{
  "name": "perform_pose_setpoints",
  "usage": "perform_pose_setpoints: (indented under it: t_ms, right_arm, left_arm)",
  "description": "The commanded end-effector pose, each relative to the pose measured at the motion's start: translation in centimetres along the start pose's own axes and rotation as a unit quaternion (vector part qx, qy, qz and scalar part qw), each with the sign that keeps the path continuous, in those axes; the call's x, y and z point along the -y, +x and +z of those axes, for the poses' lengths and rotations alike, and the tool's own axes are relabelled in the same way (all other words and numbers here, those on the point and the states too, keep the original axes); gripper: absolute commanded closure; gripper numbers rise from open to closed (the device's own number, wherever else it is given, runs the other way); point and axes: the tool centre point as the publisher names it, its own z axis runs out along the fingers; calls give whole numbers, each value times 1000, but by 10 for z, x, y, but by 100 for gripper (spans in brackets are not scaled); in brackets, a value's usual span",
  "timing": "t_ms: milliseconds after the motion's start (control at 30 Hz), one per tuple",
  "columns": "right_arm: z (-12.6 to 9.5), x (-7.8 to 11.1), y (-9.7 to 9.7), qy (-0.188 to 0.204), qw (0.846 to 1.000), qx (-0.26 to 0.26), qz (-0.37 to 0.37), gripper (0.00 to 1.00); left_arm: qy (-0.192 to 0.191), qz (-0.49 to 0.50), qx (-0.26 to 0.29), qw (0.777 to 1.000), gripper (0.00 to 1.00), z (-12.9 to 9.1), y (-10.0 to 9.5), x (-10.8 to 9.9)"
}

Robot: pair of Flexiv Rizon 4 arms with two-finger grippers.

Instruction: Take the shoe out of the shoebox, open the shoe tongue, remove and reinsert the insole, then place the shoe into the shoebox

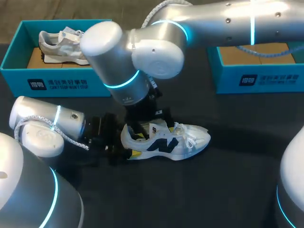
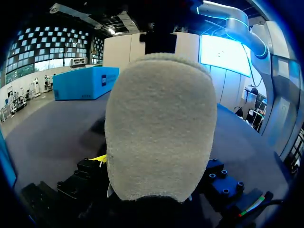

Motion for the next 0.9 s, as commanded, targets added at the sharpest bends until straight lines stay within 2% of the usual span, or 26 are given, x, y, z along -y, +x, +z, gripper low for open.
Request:
perform_pose_setpoints:
  t_ms: [33,200,333,600,900]
  right_arm:
    - [5,9,4,-3,997,54,53,0]
    - [11,10,1,1,996,58,63,0]
    - [14,10,-8,-3,994,69,79,0]
    - [-1,9,-40,-14,991,86,106,0]
    - [-14,8,-55,-20,990,90,105,2]
  left_arm:
    - [-3,-1,-1,1000,100,1,-1,-4]
    - [-3,-1,-1,1000,100,1,-1,-4]
    - [-3,-1,-1,1000,100,1,-1,-4]
    - [-3,-1,-1,1000,100,1,-1,-4]
    - [-3,-1,-1,1000,100,1,-1,-4]
